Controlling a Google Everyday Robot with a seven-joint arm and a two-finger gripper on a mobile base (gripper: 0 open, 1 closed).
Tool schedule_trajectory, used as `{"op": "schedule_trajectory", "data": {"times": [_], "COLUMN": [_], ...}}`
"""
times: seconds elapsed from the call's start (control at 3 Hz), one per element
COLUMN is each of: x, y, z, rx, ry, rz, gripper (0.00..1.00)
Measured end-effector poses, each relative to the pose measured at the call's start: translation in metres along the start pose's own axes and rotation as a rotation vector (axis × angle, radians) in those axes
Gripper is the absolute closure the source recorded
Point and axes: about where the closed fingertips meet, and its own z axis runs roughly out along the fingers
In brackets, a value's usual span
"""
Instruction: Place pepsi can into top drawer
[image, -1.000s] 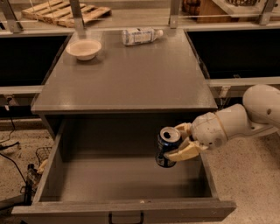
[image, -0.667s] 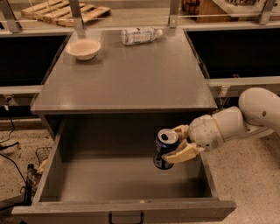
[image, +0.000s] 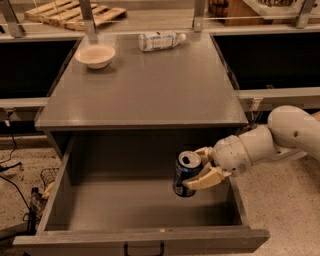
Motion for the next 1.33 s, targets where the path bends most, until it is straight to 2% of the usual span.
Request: {"op": "schedule_trajectory", "data": {"times": [0.67,1.33], "x": [0.012,0.021], "y": [-0.001,-0.001], "z": [0.014,0.025], "rx": [0.030,0.042], "ry": [0.081,0.059], "rz": [0.026,0.023], "gripper": [1.00,1.00]}}
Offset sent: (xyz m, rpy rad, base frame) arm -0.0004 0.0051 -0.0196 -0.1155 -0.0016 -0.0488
